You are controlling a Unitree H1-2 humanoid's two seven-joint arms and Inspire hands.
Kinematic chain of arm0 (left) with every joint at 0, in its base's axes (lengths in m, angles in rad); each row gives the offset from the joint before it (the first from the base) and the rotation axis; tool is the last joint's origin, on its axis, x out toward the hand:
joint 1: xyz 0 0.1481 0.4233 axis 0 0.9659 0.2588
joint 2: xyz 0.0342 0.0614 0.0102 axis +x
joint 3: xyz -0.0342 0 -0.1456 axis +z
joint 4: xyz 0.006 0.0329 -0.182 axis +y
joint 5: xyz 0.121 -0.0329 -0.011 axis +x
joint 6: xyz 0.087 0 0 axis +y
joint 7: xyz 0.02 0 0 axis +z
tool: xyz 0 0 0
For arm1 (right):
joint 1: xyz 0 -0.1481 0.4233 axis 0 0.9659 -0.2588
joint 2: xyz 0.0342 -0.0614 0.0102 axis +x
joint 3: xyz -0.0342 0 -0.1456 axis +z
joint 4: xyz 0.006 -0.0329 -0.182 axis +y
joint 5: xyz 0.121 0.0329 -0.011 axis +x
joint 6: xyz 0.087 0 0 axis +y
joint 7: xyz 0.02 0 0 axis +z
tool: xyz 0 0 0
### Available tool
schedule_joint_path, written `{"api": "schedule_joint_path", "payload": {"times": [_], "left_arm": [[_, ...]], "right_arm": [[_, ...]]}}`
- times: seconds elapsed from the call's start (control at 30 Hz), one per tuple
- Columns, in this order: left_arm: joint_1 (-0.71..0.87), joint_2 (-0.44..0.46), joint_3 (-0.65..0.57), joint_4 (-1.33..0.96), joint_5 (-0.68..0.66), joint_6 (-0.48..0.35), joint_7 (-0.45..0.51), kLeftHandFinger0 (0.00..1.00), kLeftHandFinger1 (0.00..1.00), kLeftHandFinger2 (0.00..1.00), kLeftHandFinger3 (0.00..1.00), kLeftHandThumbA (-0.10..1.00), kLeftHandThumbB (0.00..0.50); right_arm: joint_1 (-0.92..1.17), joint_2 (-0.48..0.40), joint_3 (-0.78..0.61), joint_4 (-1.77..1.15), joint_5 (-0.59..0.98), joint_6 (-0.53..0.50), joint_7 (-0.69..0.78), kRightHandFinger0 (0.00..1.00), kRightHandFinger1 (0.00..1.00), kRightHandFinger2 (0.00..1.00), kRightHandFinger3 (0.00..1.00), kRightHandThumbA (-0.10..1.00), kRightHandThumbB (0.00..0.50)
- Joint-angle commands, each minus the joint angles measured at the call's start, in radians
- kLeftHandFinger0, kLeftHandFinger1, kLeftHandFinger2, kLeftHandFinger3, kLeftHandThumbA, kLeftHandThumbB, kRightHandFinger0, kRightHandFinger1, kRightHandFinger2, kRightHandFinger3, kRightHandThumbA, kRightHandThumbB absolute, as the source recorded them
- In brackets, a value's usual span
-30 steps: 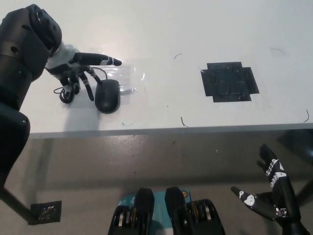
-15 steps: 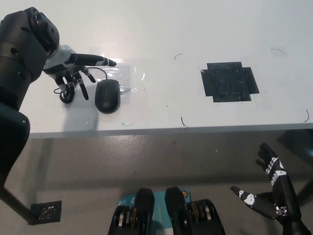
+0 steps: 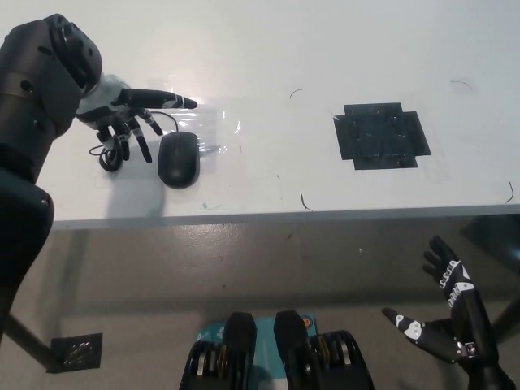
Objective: The robot uses left hand to click on the left button of the black mouse, which is placed on the left area of the table
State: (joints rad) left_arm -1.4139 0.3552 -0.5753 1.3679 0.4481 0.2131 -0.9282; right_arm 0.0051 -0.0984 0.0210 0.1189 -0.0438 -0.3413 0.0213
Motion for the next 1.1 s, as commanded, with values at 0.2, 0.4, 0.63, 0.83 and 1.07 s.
{"api": "schedule_joint_path", "payload": {"times": [0.2, 0.4, 0.63, 0.83, 1.07], "left_arm": [[-0.07, -0.007, 0.01, 0.002, 0.013, -0.018, 0.029, 0.01, 0.22, 0.57, 1.0, 1.0, 0.447], [-0.059, -0.013, 0.006, 0.013, 0.02, -0.034, 0.033, 0.07, 0.18, 0.51, 1.0, 1.0, 0.46], [-0.054, -0.019, 0.004, 0.019, 0.027, -0.018, 0.03, 0.0, 0.07, 0.39, 0.99, 1.0, 0.469], [-0.05, -0.026, 0.003, 0.025, 0.031, -0.018, 0.024, 0.0, 0.11, 0.44, 0.82, 1.0, 0.481], [-0.004, -0.037, -0.008, 0.034, 0.04, -0.049, 0.042, 0.0, 0.0, 0.35, 0.94, 1.0, 0.479]], "right_arm": [[-0.022, -0.016, 0.008, -0.026, -0.004, -0.014, 0.019, 0.88, 0.92, 1.0, 1.0, 0.92, 0.04], [-0.025, -0.019, 0.012, -0.029, 0.0, -0.008, 0.024, 0.88, 0.92, 1.0, 1.0, 0.92, 0.055], [-0.026, -0.023, 0.014, -0.029, -0.01, -0.013, 0.029, 0.86, 0.9, 1.0, 1.0, 0.92, 0.062], [-0.03, -0.027, 0.013, -0.028, -0.005, -0.015, 0.034, 0.86, 0.89, 1.0, 1.0, 0.93, 0.071], [-0.032, -0.029, 0.015, -0.037, -0.016, -0.007, 0.033, 0.84, 0.87, 1.0, 1.0, 0.93, 0.086]]}}
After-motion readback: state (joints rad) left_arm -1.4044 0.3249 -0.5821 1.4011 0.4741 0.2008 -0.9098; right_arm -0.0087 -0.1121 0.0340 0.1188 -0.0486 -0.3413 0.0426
